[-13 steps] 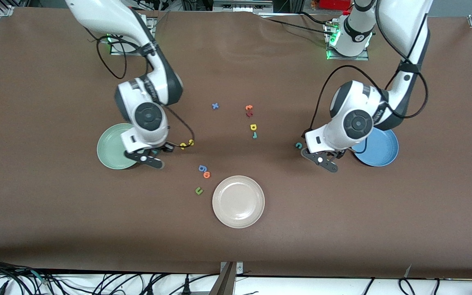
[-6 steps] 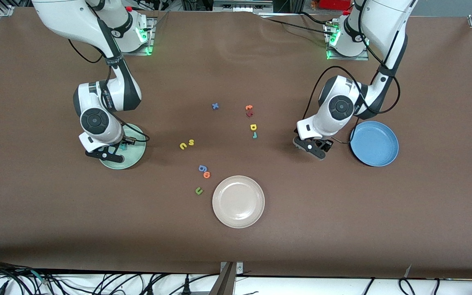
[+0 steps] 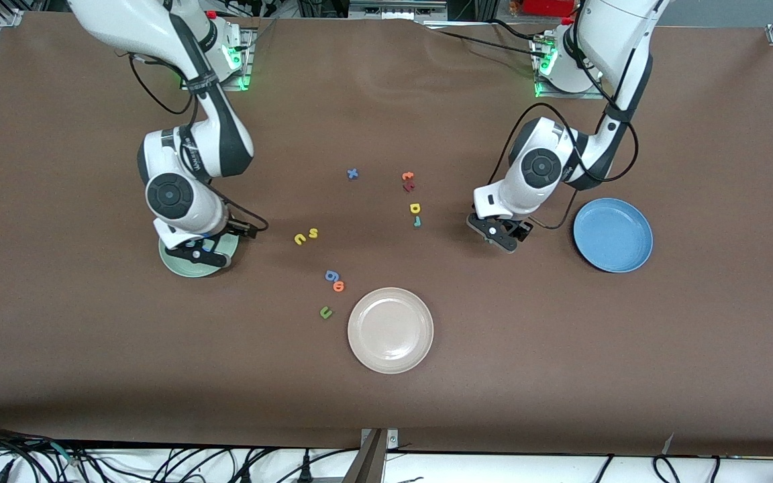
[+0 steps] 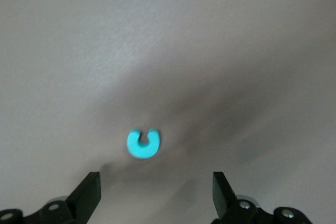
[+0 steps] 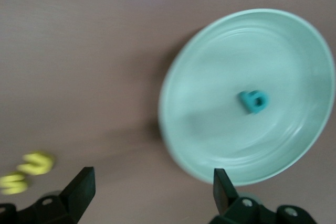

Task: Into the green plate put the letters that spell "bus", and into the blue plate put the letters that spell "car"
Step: 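Grasp the yellow s with the right gripper while the left gripper grasps the teal c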

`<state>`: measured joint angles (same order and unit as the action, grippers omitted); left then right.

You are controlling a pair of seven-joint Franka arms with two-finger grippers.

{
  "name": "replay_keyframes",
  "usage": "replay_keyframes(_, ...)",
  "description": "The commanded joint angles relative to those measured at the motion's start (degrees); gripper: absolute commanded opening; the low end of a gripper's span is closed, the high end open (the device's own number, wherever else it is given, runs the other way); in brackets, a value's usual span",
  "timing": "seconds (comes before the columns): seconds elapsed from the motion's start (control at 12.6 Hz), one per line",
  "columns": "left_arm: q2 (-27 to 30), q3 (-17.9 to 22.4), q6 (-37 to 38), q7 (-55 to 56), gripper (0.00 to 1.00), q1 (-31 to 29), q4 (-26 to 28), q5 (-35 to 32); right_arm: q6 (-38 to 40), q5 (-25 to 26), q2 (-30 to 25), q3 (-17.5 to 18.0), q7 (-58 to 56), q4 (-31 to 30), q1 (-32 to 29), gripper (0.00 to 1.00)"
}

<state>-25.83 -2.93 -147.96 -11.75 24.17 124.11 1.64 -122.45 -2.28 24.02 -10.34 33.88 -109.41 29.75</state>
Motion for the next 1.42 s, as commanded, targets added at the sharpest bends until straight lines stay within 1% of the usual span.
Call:
replay_keyframes(0.0, -2.02, 0.65, -3.3, -0.47, 0.94, 0.96, -0.27, -5.39, -0.5, -1.24, 3.3, 2.68, 9.51, 4.18, 2.93, 0.9)
replay_keyframes(0.08, -2.2, 0.65, -3.39, -0.47, 0.94, 0.96, -0.36, -6.55, -1.38, -1.15, 5.06, 3.3, 12.67, 5.85, 3.9, 0.82)
replay_keyframes(0.16, -2.12, 0.74, -3.39, -0.55, 0.94, 0.96, -0.36, -7.17, -3.3, -1.15, 6.9, 3.57, 16.1, 6.92, 5.13, 0.71)
replay_keyframes(0.24, -2.2, 0.74, -3.39, -0.55, 0.94, 0.96, -0.71, -7.61, -5.67, -1.15, 8.49, 3.84, 18.92, 7.01, 6.62, 0.63)
replay_keyframes(0.32, -2.46, 0.74, -3.39, -0.55, 0.93, 0.96, -1.06, -7.61, -8.05, -1.15, 9.98, 3.84, 20.51, 7.01, 7.94, 0.62)
replay_keyframes(0.4, -2.55, 0.74, -3.39, -0.82, 0.9, 0.96, -1.15, -7.61, -9.46, -1.15, 10.96, 3.84, 21.92, 7.01, 8.91, 0.62)
replay_keyframes(0.47, -2.47, 0.74, -3.39, -0.99, 0.89, 1.05, -1.24, -7.61, -10.35, -1.06, 11.75, 3.84, 22.8, 7.01, 9.27, 0.62)
replay_keyframes(0.71, -2.47, 0.74, -3.48, -0.99, 0.89, 1.05, -2.47, -7.7, -12.89, -1.06, 13.42, 3.84, 23.87, 6.75, 10.06, 0.59)
replay_keyframes(0.79, -2.55, 0.74, -3.65, -1.08, 0.84, 1.05, -2.47, -8.74, -13.51, -1.06, 13.69, 3.84, 23.87, 6.75, 10.15, 0.58)
replay_keyframes(0.87, -2.99, 0.74, -5.48, -0.99, 0.82, 1.05, -2.47, -11.1, -13.52, -1.06, 13.86, 3.84, 23.87, 6.75, 10.06, 0.55)
replay_keyframes(0.95, -3.52, 0.82, -6.37, -0.99, 0.82, 1.05, -2.47, -12.0, -13.61, -1.06, 13.87, 3.84, 23.87, 6.75, 10.06, 0.5)
replay_keyframes(1.11, -3.87, 0.91, -6.47, -0.99, 0.81, 1.05, -2.47, -12.01, -13.61, -1.06, 14.21, 3.84, 23.87, 6.75, 10.24, 0.28)
replay_keyframes(1.19, -3.96, 0.91, -6.47, -0.99, 0.78, 1.05, -2.47, -12.01, -13.52, -0.97, 14.3, 3.84, 23.78, 6.75, 10.24, 0.15)
replay_keyframes(1.27, -4.05, 0.91, -6.47, -0.91, 0.78, 0.96, -2.47, -12.01, -13.34, -1.06, 14.22, 3.84, 23.78, 6.92, 10.24, 0.05)
replay_keyframes(1.35, -4.22, 1.0, -6.47, -0.91, 0.78, 0.96, -2.47, -11.92, -13.34, -0.97, 14.04, 3.84, 23.43, 7.1, 10.24, 0.03)
